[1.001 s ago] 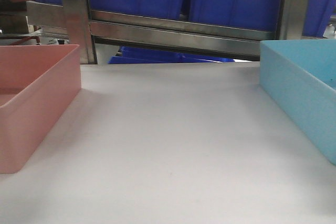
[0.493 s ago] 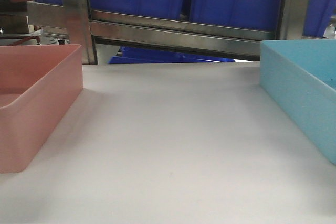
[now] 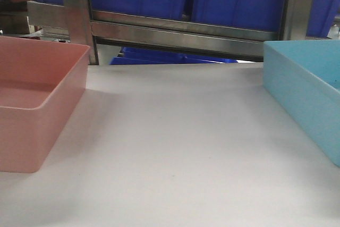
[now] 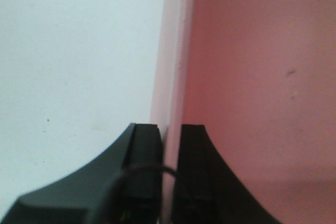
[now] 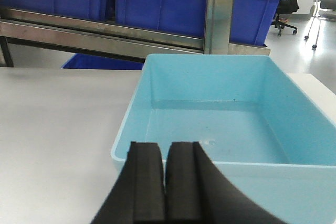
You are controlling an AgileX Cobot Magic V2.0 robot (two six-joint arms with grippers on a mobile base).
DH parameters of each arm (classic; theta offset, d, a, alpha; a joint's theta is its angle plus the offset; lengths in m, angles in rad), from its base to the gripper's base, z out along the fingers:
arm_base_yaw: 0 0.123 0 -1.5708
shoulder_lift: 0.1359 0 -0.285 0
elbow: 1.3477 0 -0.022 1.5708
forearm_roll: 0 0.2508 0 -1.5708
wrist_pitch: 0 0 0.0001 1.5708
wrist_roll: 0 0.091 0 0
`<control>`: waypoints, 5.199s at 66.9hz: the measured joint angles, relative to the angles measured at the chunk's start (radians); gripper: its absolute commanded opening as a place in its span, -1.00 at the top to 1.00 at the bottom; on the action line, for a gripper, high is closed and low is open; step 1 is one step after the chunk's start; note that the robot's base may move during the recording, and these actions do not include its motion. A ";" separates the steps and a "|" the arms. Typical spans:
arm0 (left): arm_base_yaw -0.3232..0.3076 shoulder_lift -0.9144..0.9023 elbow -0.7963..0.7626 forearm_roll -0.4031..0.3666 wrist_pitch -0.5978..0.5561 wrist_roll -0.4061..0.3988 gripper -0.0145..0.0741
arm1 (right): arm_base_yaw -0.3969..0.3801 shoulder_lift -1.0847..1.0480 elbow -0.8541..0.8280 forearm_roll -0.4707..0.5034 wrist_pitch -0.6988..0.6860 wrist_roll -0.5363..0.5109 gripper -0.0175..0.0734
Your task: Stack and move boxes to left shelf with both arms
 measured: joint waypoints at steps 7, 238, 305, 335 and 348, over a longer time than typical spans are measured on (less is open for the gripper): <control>0.000 -0.082 0.000 -0.064 0.037 0.000 0.68 | 0.000 0.000 0.000 0.000 0.000 0.000 0.51; -0.643 -1.133 0.827 0.223 -0.449 -0.244 0.69 | 0.000 0.099 -0.251 0.000 0.028 0.000 0.49; -0.643 -1.135 0.827 0.231 -0.490 -0.244 0.69 | -0.328 1.404 -1.461 0.008 1.040 -0.152 -0.59; -0.643 -1.135 0.827 0.231 -0.490 -0.244 0.69 | -0.491 1.716 -1.574 0.292 0.987 -0.691 -0.59; -0.643 -1.135 0.827 0.231 -0.490 -0.244 0.69 | -0.491 1.815 -1.574 0.292 0.843 -0.706 -0.59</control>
